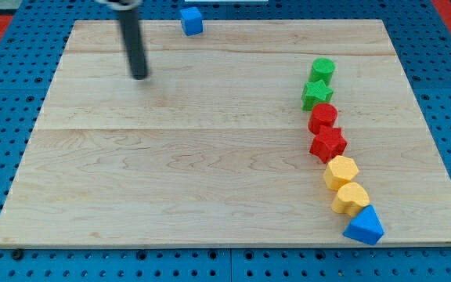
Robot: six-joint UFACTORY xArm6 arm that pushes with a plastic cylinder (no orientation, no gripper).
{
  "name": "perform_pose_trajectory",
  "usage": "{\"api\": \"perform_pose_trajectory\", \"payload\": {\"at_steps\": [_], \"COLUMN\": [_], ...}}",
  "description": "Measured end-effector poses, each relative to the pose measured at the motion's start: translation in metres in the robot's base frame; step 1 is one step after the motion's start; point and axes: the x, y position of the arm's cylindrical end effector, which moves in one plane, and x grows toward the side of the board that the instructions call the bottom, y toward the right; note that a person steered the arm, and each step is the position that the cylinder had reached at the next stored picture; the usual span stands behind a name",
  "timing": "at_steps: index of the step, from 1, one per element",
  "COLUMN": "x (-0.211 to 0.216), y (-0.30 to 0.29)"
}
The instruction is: Move the blue cube to the top center
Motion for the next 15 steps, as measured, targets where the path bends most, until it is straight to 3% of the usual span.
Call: {"api": "perform_pose_trajectory", "payload": {"at_steps": [1,4,5,8,9,10,11,12,13,15], "x": [-0.046,-0.139,-0.139,-0.138,-0.138,-0.101,-0.061,-0.067,-0.122,-0.138], "y": [-0.079,-0.087,-0.087,0.037,0.113,0.213,0.211,0.089,0.051,0.053]}}
